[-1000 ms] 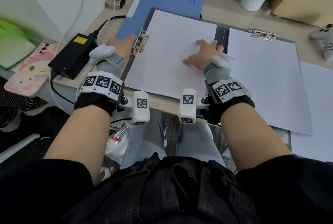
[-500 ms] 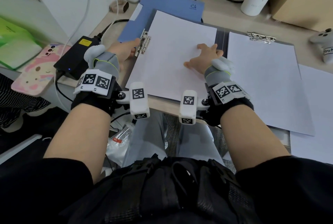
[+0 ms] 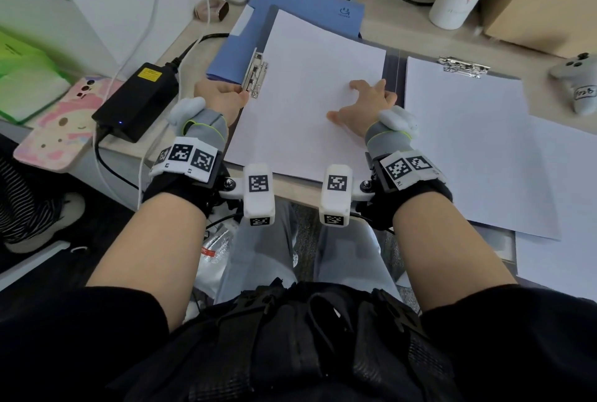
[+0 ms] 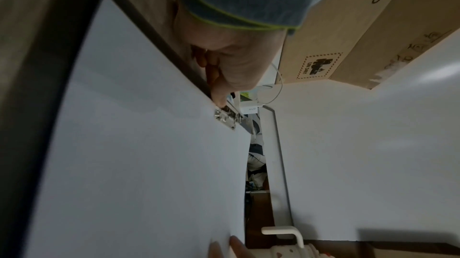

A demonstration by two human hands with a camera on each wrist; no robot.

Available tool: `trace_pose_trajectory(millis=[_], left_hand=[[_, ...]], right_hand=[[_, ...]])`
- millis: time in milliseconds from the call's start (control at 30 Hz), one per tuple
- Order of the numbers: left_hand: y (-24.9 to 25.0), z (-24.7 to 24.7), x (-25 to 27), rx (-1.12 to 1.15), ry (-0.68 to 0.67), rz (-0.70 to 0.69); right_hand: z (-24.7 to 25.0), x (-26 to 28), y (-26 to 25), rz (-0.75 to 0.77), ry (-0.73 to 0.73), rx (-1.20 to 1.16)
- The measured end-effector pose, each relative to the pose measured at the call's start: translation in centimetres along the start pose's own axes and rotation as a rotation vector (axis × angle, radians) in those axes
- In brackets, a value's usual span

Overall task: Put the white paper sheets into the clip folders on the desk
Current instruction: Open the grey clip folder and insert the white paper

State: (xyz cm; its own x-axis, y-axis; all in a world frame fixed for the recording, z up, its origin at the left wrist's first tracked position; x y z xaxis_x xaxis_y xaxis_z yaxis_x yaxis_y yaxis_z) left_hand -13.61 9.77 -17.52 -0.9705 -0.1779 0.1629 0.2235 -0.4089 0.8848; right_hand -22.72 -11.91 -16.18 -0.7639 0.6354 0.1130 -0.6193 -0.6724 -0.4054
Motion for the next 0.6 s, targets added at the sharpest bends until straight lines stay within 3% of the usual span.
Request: trace_pose_trajectory(millis=[133, 267, 600], left_hand=[[-0.4, 0.2, 0.5, -0.033, 0.039, -0.056], [-1.0, 0.2, 1.0, -0.246, 0.075, -0.191], [-0.3, 1.8, 4.3, -0.608, -0.042, -0.471]], right_hand=[[-0.1, 0.1, 0.0, -0.002, -0.004, -0.021], [-0.1, 0.2, -0.1, 0.003, 0.006, -0.022], [0.1, 1.4, -0.9, 0.043, -0.001, -0.01]])
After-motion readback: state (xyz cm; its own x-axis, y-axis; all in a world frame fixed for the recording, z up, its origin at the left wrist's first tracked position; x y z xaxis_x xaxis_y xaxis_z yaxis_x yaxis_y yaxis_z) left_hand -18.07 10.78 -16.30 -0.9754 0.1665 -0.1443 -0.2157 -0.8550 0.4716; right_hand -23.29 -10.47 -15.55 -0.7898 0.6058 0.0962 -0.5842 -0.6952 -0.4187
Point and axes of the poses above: each hand's wrist, its own x-axis away from the middle knuckle, its own z-axis out of the back of the hand, y = z × x, the point moved 2 cm from there along -x, towards the middle knuckle, and after that the axes turned 8 degrees about y, right-handed, at the moved point
